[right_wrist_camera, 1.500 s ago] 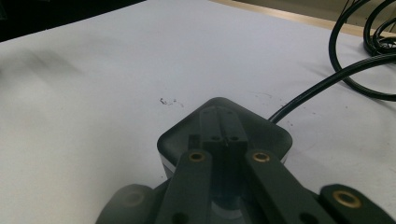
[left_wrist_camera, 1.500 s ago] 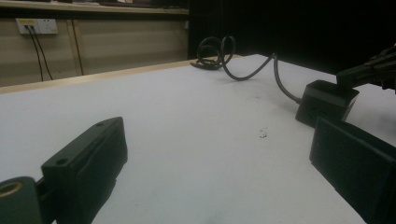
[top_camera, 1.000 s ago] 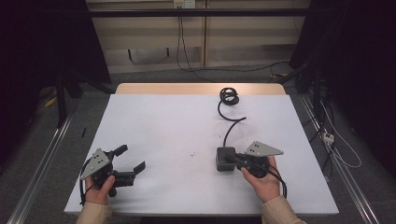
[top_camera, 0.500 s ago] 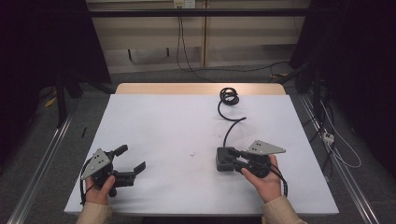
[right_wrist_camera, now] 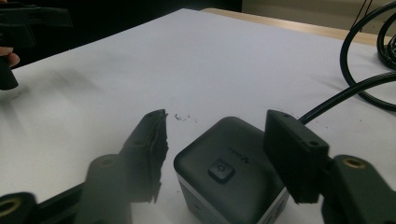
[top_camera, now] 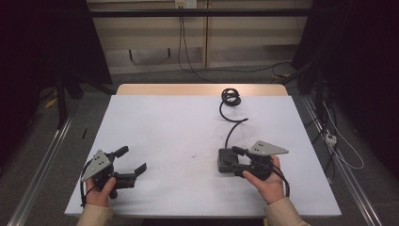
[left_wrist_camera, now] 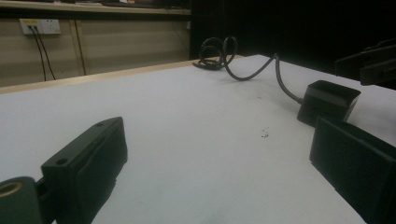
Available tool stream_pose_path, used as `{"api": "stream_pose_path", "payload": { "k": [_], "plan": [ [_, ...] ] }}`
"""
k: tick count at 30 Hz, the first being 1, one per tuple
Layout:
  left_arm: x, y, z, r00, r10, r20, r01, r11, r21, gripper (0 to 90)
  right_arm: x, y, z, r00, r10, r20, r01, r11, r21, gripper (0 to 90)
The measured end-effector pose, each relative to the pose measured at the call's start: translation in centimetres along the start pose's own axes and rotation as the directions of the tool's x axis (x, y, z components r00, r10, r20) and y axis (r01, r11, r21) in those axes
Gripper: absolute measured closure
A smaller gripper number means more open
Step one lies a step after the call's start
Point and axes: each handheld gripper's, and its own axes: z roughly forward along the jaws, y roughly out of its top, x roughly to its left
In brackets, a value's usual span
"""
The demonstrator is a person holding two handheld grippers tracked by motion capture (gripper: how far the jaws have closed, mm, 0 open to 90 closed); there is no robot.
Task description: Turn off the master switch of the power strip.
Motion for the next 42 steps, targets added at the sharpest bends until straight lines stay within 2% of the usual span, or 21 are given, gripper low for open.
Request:
{"api": "stream_pose_path", "payload": {
  "k": [11, 23, 35, 39, 42],
  "plan": [
    [0.0, 0.0, 0.1, 1.0, 0.001, 0.001, -0.001, 1.0, 0.002, 4.0, 0.1, 0.1, -0.3, 0.9998, -0.003, -0.019, 0.002, 1.0, -0.007, 27.8],
    [0.1, 0.0, 0.1, 1.0, 0.001, 0.002, -0.001, 1.0, 0.001, 4.0, -0.3, -0.3, -0.9, 0.9999, -0.008, -0.012, 0.008, 1.0, 0.006, 15.9],
    [0.1, 0.0, 0.1, 1.0, -0.002, 0.001, 0.002, 1.0, -0.002, 4.0, -0.9, -1.0, -1.7, 0.9999, -0.006, -0.015, 0.006, 1.0, 0.018, 12.5],
    [0.1, 0.0, 0.1, 1.0, -0.002, 0.0, 0.002, 1.0, -0.002, 4.0, -1.2, -1.4, -2.1, 1.0, -0.006, -0.003, 0.006, 1.0, 0.018, 11.2],
    [0.1, 0.0, 0.1, 1.0, -0.001, 0.002, 0.001, 1.0, 0.0, 4.0, -1.6, -1.8, -2.5, 0.9999, 0.009, -0.005, -0.009, 1.0, 0.01, 10.8]
  ]
}}
